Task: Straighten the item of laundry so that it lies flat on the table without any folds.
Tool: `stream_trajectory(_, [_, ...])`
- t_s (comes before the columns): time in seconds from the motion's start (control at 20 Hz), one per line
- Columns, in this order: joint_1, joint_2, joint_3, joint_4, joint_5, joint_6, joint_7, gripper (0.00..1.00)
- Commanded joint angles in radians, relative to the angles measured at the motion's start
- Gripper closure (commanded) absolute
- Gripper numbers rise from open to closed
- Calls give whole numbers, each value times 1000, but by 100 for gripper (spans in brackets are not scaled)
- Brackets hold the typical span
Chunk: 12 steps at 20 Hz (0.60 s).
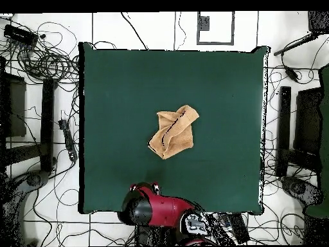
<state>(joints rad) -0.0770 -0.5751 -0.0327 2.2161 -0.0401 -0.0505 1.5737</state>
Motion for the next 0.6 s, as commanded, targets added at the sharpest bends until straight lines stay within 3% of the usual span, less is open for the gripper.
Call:
stream_trajectory(0.05, [25,-28,119,-1,21,26,200,0])
stream_trajectory(0.3, [12,-67,132,-86,44,175,142,0])
stream_trajectory(0.6, [16,-47,139,-143,52,233,132,0])
